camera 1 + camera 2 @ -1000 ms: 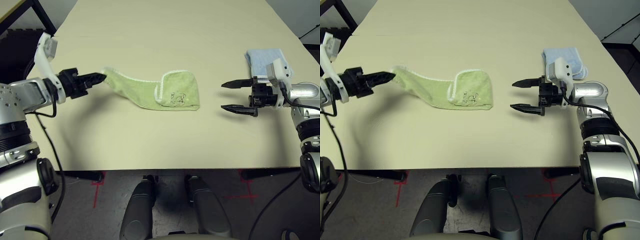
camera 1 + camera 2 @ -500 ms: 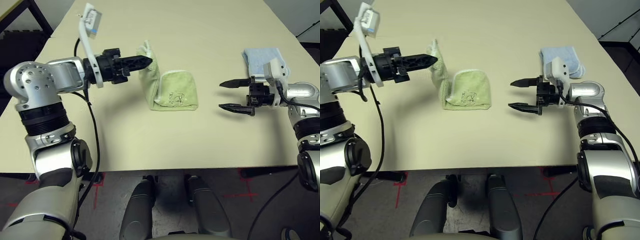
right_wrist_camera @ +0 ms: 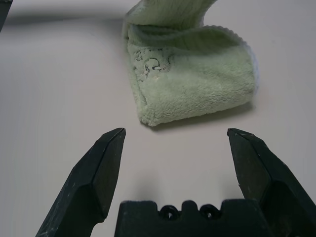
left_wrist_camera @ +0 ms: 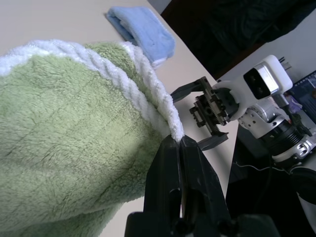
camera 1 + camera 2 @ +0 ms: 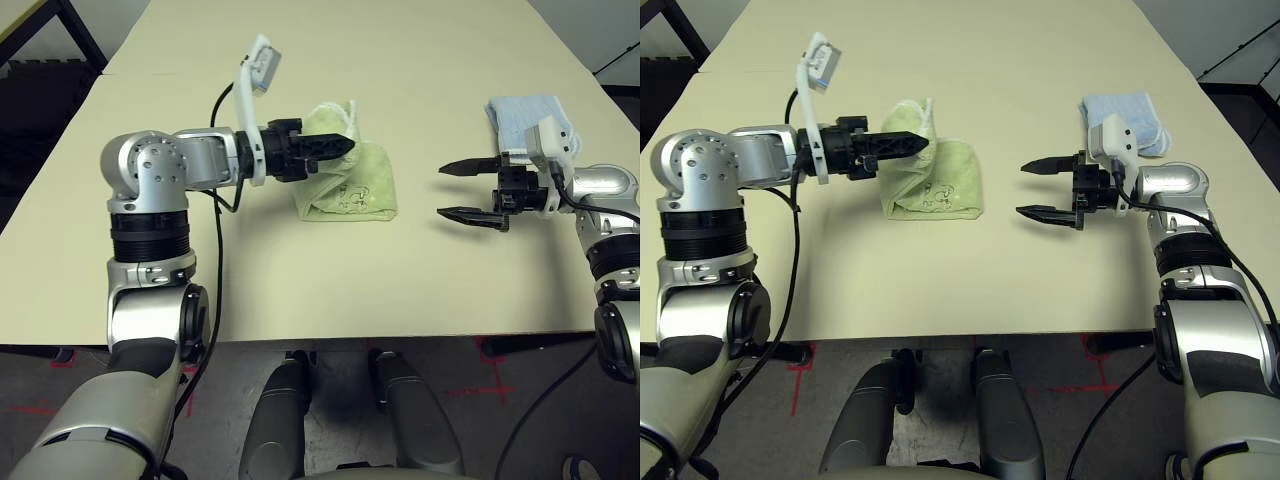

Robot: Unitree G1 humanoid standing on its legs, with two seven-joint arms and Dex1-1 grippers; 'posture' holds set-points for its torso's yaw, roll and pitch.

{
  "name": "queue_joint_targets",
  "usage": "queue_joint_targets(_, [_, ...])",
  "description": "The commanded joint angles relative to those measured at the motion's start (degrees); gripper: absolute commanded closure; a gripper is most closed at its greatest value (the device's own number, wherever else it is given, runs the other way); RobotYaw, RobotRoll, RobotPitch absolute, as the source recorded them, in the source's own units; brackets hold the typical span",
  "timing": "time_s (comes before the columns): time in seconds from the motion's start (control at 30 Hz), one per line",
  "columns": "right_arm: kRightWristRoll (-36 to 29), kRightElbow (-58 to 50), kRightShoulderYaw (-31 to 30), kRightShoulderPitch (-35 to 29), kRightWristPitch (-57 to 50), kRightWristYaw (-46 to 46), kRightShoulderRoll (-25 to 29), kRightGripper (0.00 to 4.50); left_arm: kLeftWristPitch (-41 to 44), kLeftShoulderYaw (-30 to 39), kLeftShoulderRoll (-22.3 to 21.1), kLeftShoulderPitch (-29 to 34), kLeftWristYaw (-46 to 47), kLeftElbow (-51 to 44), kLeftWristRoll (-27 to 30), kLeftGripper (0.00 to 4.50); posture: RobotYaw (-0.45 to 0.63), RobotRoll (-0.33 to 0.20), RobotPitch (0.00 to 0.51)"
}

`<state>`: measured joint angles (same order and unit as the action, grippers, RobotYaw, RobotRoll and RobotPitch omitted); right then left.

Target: Fold the towel and set it aside.

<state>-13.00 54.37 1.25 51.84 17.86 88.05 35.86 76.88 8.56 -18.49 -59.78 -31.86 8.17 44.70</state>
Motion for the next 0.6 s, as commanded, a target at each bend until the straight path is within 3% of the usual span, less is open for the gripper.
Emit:
queue_joint_targets(0.03, [0.1,0.2,0.7,0.0,0.1,-0.1,0.2,0.00,-1.7,-1.8,1.6,-1.2,-0.2,1.5,-1.1,4.45,-0.03,0.000,0.185])
queue_joint_targets(0.6, [-0.1,-0.3,0.7,-0.5,0.0,-0.2,0.1,0.00,-5.1,-10.9,5.1,-1.7,-4.1,4.8,-5.1,4.45,-0.03,0.000,0.181])
